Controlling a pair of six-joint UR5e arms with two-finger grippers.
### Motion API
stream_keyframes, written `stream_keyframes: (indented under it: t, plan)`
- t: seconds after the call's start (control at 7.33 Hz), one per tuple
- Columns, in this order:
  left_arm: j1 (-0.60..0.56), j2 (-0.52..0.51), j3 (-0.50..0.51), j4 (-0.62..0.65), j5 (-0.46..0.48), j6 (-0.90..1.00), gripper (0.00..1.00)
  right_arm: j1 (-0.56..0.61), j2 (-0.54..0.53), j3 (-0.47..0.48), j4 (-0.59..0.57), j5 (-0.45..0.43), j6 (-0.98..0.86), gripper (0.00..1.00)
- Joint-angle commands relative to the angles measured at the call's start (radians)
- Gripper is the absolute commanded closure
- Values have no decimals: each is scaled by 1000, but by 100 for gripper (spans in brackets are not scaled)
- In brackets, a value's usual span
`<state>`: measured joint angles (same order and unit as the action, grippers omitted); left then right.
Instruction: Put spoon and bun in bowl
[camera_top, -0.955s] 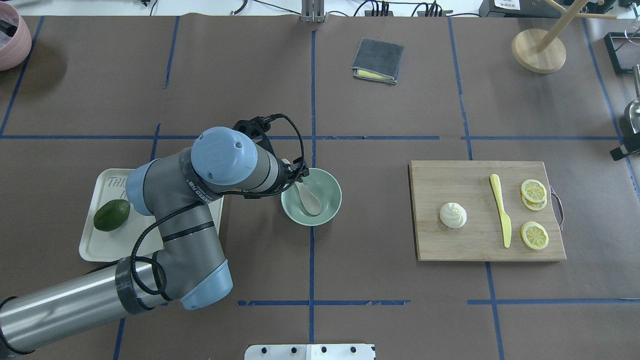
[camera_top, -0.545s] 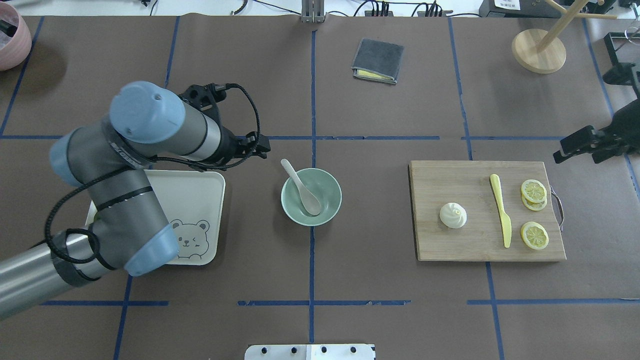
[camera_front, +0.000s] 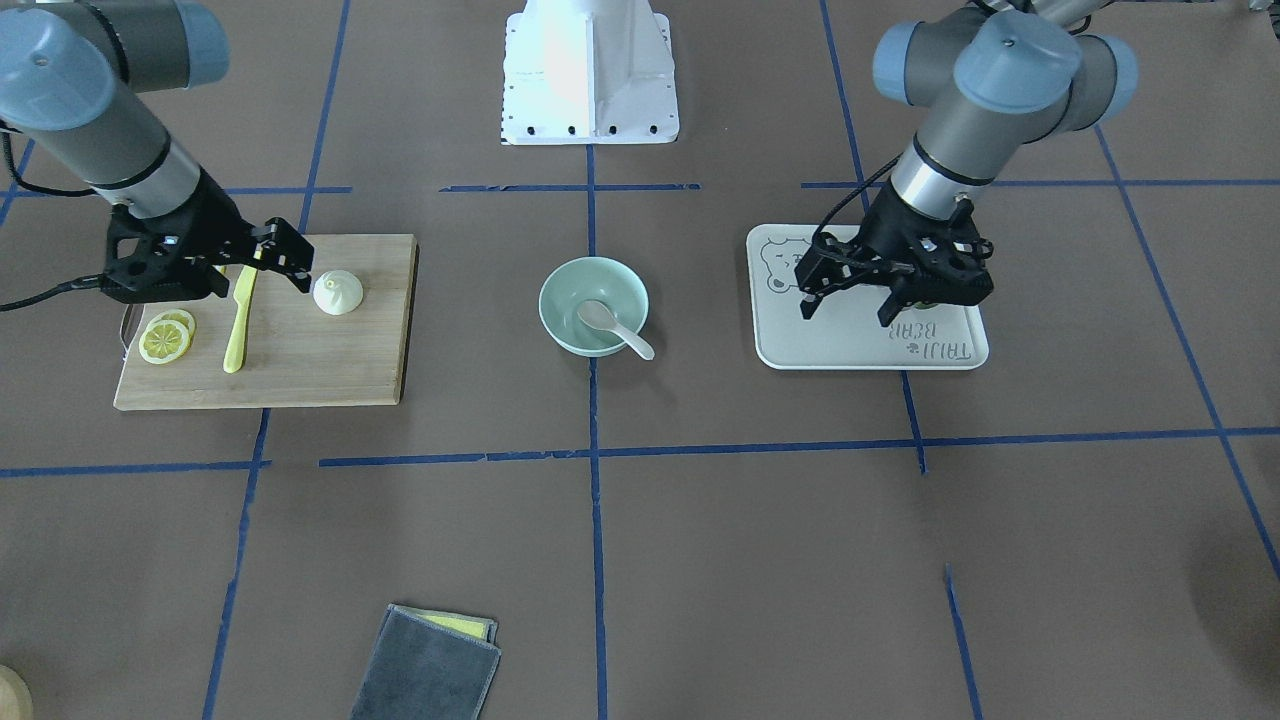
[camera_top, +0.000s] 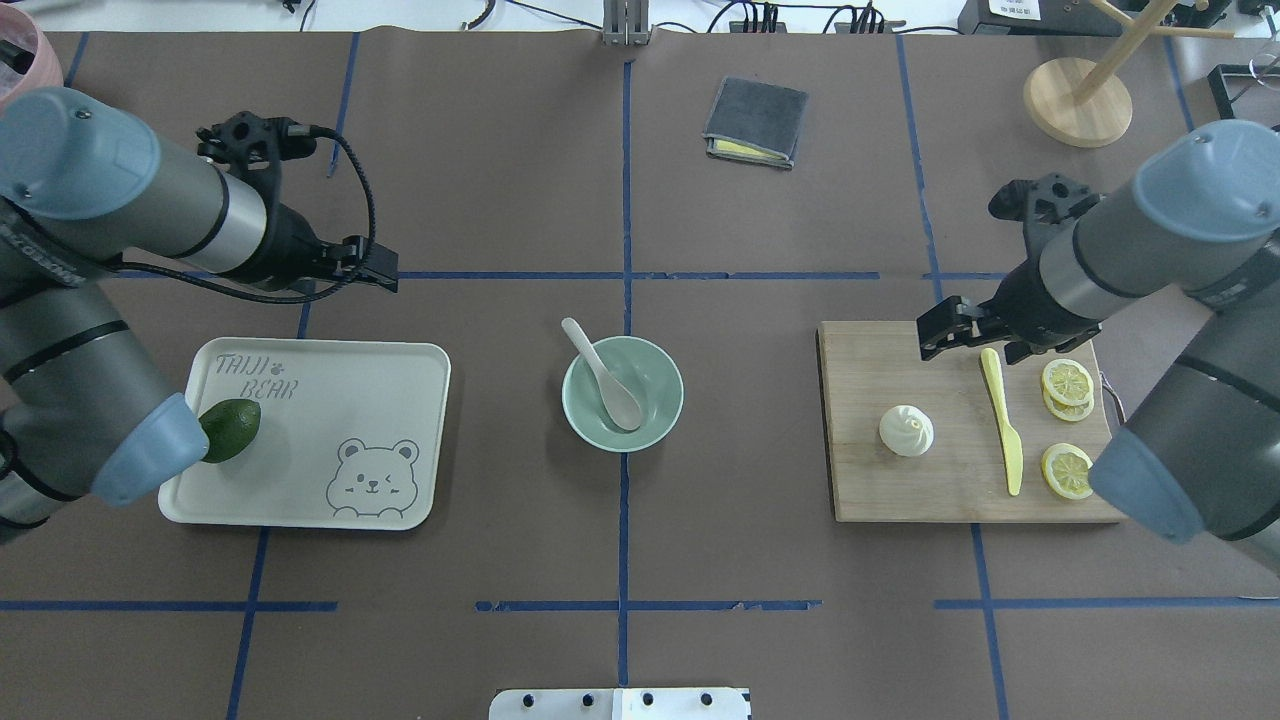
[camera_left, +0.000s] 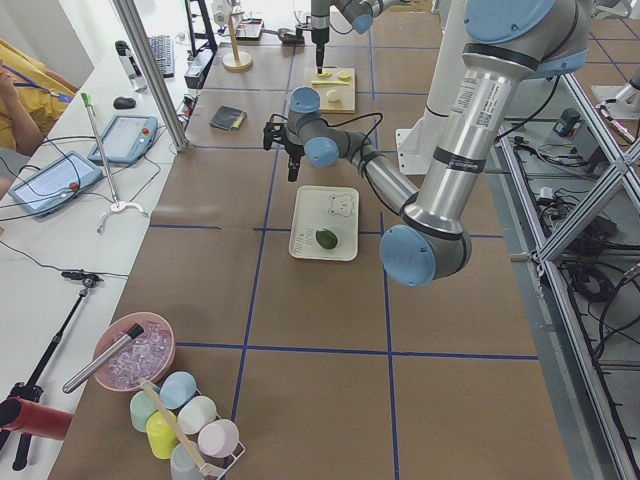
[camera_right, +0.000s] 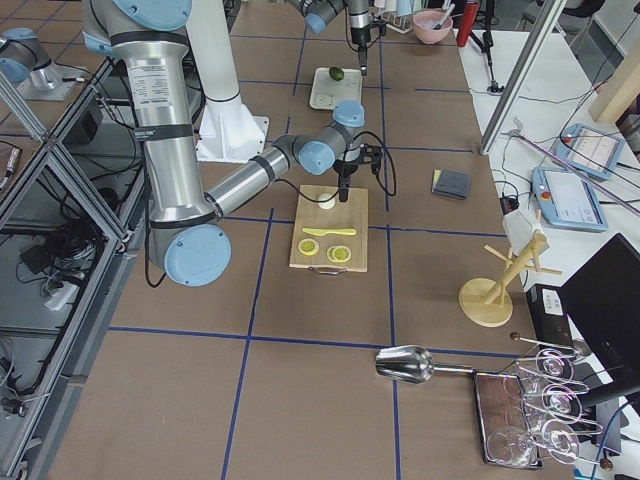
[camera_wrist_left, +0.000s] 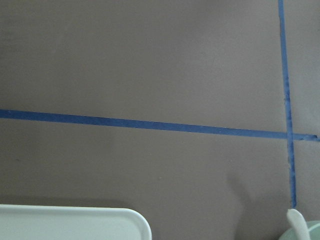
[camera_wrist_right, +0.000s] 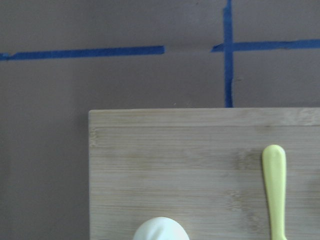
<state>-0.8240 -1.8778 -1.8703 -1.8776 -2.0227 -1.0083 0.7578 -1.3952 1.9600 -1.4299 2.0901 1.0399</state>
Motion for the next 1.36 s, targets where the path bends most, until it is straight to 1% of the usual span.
stream_keyframes:
  t: [0.0,0.14,0.27,0.55,0.68,0.82,0.95,1.09,1.23]
  plan:
    - [-79,83,-27,-5,-1,175,0,-158,2,-30,70,-171,99,0]
    - [-80,81,-29,-5,4,175,0,-158,1,-50,97,-170,101,0]
    - [-83,83,-38,-5,5,175,0,-160,2,-85,98,-164,103,0]
    - [-83,80,-44,-5,2,175,0,-164,2,-92,100,-167,100,1]
    - [-83,80,-47,-5,-1,175,0,-169,1,-90,98,-163,100,5]
    - [-83,78,-49,-5,-1,175,0,-176,-7,-87,98,-163,101,11]
    - [-83,80,-49,-5,-2,175,0,-182,-19,-84,98,-163,100,14]
    - [-83,80,-49,-5,-2,175,0,-184,-22,-82,98,-160,100,21]
    - [-83,80,-47,-5,-2,174,0,-184,-21,-78,92,-157,100,34]
